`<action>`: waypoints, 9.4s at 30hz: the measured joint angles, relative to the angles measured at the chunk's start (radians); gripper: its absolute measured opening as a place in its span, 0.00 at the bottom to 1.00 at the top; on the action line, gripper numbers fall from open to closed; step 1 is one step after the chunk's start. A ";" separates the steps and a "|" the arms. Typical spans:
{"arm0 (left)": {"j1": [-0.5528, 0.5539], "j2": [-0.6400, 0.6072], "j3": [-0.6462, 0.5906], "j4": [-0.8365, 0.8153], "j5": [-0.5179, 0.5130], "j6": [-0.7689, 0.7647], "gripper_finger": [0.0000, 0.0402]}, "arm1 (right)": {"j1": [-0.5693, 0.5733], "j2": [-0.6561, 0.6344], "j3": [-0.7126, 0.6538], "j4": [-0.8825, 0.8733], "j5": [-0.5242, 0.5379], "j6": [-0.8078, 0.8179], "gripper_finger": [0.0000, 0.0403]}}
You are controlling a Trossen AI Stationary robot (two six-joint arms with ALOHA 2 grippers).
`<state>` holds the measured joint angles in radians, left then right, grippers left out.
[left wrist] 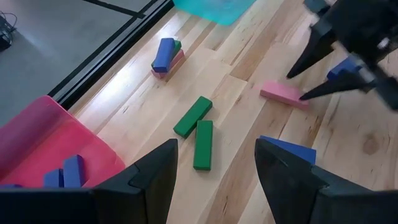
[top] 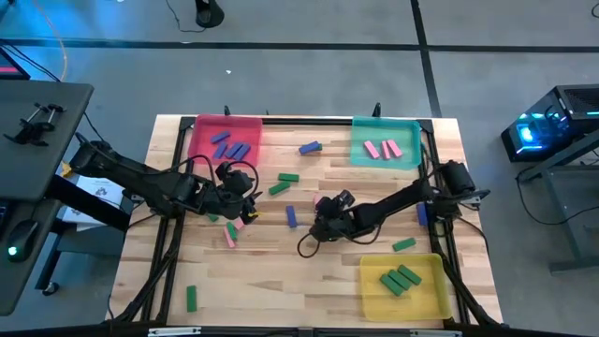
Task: Sort blocks
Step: Put the pink block into the blue bin, then put the blue block into the red bin, then put the green block into the yellow bin
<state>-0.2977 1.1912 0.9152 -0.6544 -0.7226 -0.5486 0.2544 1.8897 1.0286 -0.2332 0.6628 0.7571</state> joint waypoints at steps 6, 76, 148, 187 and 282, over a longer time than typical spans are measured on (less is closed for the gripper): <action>0.000 0.000 0.000 0.000 0.000 0.000 0.50 | 0.003 -0.023 0.002 0.007 0.026 0.054 0.44; 0.000 0.000 0.000 0.002 -0.021 -0.017 0.50 | -0.968 -0.133 0.004 -0.418 -0.507 -0.452 0.16; 0.687 0.755 0.163 0.804 0.513 0.500 0.50 | 0.413 -0.268 0.004 -0.322 0.495 0.099 0.46; 0.692 0.715 0.162 0.790 0.552 0.524 0.19 | 0.413 -0.268 0.004 -0.322 0.487 0.099 0.46; 0.654 0.282 -0.151 0.789 0.796 0.512 0.59 | 0.261 -0.230 0.004 -0.170 0.301 -0.137 0.46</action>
<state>0.3559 1.4735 0.7639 0.1341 0.0739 -0.0368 0.5151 1.6599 1.0328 -0.4034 0.9639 0.6197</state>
